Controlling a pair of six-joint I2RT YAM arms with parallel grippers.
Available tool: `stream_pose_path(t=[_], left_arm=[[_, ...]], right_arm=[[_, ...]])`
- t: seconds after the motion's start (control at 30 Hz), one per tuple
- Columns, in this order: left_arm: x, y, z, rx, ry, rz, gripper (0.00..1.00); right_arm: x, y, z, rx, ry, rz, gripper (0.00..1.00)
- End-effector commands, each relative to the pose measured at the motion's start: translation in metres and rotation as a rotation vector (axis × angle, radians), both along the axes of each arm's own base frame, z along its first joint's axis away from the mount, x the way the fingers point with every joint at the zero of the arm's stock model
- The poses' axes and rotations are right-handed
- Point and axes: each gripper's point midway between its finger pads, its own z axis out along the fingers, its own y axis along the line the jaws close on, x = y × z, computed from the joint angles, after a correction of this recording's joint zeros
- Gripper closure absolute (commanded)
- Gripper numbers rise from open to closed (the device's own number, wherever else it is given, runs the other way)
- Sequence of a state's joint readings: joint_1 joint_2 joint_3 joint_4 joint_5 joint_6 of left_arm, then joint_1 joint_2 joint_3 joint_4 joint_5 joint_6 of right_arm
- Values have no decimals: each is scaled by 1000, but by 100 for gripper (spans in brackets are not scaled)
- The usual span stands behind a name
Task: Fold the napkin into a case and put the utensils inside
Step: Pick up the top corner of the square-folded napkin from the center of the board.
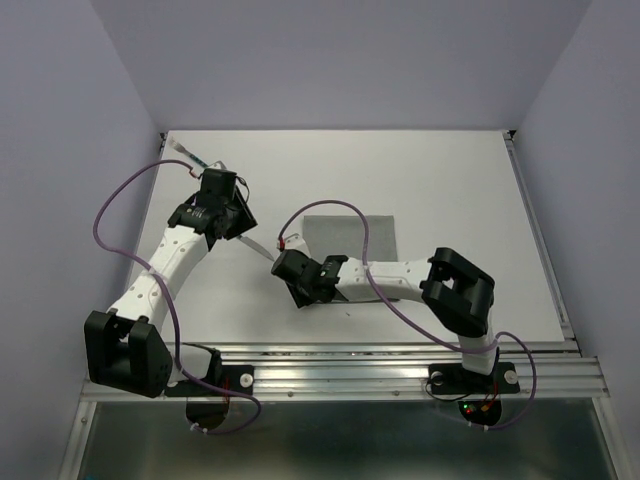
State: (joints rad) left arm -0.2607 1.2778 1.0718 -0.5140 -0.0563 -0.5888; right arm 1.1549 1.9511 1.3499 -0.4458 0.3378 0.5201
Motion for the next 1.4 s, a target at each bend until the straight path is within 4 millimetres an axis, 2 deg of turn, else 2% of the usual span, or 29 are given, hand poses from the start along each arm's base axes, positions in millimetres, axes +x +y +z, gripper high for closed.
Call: stream_pose_path(t=[0.0, 0.43, 0.57, 0.73, 1.0, 1.37], left_arm=[[-3, 2, 10, -2, -43, -13, 58], [-5, 0, 8, -9, -41, -26, 58], [-5, 0, 8, -11, -42, -26, 58], [-6, -1, 8, -16, -42, -30, 58], [-8, -1, 8, -14, -44, -32, 58], [-9, -1, 9, -19, -48, -35, 58]], right_arm=[[6, 8, 11, 4, -53, -23, 58], [12, 8, 6, -11, -72, -60, 69], [13, 10, 7, -5, -71, -62, 69], [12, 14, 10, 16, -64, -59, 63], [15, 17, 15, 28, -79, -71, 63], [17, 17, 3, 3, -75, -79, 66]])
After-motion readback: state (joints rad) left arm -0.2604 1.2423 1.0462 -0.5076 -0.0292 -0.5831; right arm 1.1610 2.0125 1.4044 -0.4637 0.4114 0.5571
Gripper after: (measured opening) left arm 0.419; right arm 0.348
